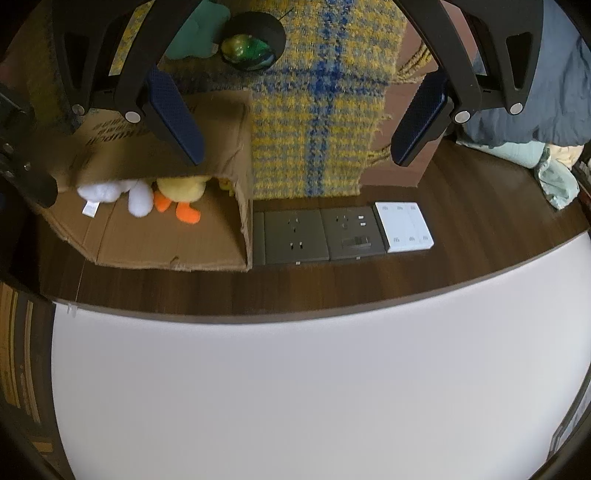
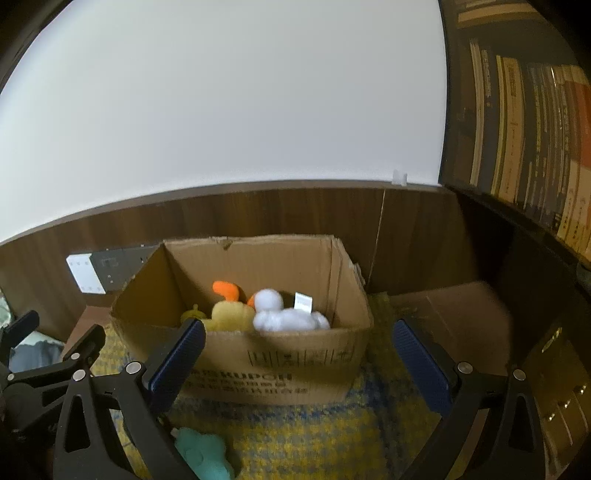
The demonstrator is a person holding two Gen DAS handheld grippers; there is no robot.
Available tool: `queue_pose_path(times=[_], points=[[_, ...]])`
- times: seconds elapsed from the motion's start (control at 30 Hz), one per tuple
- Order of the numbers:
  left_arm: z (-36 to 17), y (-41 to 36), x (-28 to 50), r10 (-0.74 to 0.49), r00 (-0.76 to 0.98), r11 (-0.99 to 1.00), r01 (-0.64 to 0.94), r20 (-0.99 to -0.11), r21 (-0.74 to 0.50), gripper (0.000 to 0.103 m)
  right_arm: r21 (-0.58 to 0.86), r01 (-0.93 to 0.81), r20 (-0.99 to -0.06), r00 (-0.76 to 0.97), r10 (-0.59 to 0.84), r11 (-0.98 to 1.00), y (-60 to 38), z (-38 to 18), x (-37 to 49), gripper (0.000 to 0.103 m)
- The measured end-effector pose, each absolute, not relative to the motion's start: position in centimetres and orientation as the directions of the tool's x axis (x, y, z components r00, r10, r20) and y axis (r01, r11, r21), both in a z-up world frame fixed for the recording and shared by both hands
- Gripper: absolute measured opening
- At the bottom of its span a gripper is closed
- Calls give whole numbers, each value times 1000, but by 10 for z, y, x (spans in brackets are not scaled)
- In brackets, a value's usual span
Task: Organize objects
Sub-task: 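Move both tools back toward the black ball and teal star cushion, then grasp the black-and-green ball with the left tool while the right tool grasps the teal star cushion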
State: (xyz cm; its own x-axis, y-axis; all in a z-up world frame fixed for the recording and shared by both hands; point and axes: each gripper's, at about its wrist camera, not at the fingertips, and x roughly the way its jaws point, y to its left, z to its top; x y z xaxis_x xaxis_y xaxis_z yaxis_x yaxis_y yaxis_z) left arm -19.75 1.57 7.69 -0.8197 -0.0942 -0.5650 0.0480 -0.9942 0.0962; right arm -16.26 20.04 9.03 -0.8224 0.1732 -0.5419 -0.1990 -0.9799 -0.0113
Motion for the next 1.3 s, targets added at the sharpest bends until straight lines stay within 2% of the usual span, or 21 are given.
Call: queue_pose_path(times=[0.97,1.3], points=[[10,28,-200,-54,-732,-995,-15,-679,95,103,-15,-209,-659,-734,168,-978,205,23,-156,102],[-10,31,-205,-27,-693,-996,-39,-721,76,99,-33,-207,-673,-719,175,-978,204,14,-155,102]])
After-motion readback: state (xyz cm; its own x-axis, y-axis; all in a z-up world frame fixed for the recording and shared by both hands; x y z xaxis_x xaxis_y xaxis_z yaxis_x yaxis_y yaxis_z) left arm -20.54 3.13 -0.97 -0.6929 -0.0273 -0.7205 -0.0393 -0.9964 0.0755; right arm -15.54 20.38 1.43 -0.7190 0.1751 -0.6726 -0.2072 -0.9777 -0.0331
